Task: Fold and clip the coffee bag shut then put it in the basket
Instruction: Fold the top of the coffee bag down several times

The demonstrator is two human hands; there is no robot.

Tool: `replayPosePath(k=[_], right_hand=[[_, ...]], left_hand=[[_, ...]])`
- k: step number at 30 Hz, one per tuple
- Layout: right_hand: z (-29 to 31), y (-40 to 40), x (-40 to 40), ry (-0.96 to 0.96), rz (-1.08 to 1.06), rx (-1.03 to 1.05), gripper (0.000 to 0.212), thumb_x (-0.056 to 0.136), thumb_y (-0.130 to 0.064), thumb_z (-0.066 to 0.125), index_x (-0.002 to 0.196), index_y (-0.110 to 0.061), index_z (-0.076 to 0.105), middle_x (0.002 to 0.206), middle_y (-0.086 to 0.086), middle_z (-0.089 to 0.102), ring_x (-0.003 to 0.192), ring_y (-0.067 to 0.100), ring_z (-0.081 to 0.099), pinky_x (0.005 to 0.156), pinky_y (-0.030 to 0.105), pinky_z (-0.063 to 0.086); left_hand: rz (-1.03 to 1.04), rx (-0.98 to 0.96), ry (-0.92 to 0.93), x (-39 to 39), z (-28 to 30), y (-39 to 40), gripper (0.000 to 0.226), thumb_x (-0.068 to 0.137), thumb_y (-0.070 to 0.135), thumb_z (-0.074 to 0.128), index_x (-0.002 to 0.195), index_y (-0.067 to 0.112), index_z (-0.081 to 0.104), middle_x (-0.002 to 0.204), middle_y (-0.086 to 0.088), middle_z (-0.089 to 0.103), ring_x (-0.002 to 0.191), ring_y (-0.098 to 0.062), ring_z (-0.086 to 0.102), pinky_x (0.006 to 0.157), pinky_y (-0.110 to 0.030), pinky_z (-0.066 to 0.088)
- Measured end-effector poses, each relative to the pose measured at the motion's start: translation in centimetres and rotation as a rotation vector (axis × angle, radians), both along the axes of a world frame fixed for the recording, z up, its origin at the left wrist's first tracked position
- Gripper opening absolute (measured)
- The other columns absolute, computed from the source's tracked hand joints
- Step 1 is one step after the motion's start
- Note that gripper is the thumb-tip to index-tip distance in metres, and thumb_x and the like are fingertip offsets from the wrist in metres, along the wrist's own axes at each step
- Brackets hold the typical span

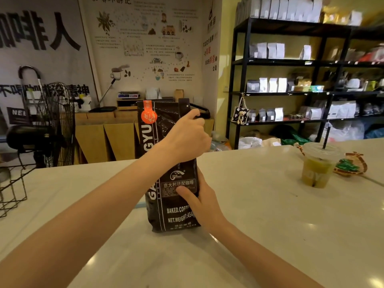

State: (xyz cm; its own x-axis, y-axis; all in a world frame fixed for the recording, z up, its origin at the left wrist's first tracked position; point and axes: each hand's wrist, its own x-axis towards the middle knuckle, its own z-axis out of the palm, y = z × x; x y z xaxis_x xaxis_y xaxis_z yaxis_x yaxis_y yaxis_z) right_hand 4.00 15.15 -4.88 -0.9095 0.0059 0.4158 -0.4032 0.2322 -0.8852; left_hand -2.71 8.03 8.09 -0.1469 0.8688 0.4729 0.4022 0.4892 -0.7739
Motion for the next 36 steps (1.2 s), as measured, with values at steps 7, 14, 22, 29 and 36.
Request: replayPosePath(k=[7,14,22,29,36], right_hand=[[0.0,-0.1,-0.1,0.003,0.049,-0.003,0.067,0.078,-0.052,0.051,0.137,-0.035,0.025,0.123,-0.012,0.056,0.111,0.002,0.055,0.095,0.025,0.047],[0.4,0.3,0.3,-0.060,0.051,-0.304,0.043,0.079,-0.039,0.058,0.118,-0.033,0.041,0.110,-0.005,0.063,0.094,0.010,0.066,0.083,0.031,0.055],[-0.1,-0.4,0.1,0.003,0.018,-0.216,0.011,0.089,-0.029,0.050,0.093,-0.034,0.041,0.101,-0.003,0.060,0.093,0.012,0.062,0.080,0.030,0.054],[-0.8,1.5,0.2,-0.215,0.109,-0.052,0.091,0.058,-0.038,0.081,0.124,-0.045,0.018,0.118,-0.012,0.047,0.107,0.010,0.054,0.093,0.033,0.047],[-2.2,0.5,1.1,-0.083,0.109,0.110,0.077,0.066,-0.025,0.078,0.116,-0.052,0.026,0.121,-0.020,0.051,0.109,-0.010,0.051,0.086,0.006,0.044]], left_hand=[[-0.008,0.040,0.057,-0.5,0.0,-0.1,0.028,0.066,0.026,0.071,0.040,0.023,0.062,0.037,0.010,0.051,0.048,-0.010,0.049,0.075,-0.026,0.048],[-0.077,0.058,0.048,-0.5,0.1,-0.6,0.027,0.069,0.025,0.071,0.043,0.022,0.064,0.041,0.006,0.055,0.051,-0.012,0.053,0.077,-0.028,0.049],[-0.070,0.080,0.012,-0.5,-0.2,-0.9,0.029,0.070,0.025,0.071,0.042,0.022,0.063,0.042,0.007,0.055,0.052,-0.011,0.052,0.071,-0.023,0.048],[-0.032,0.179,-0.021,-0.9,-0.2,-1.8,0.036,0.077,0.031,0.062,0.044,0.016,0.065,0.043,0.003,0.057,0.055,-0.014,0.054,0.078,-0.028,0.044],[-0.060,0.305,-0.084,-0.8,-0.4,-3.4,0.059,0.088,0.043,0.035,0.051,0.012,0.068,0.050,-0.001,0.063,0.071,-0.019,0.061,0.098,-0.038,0.030]])
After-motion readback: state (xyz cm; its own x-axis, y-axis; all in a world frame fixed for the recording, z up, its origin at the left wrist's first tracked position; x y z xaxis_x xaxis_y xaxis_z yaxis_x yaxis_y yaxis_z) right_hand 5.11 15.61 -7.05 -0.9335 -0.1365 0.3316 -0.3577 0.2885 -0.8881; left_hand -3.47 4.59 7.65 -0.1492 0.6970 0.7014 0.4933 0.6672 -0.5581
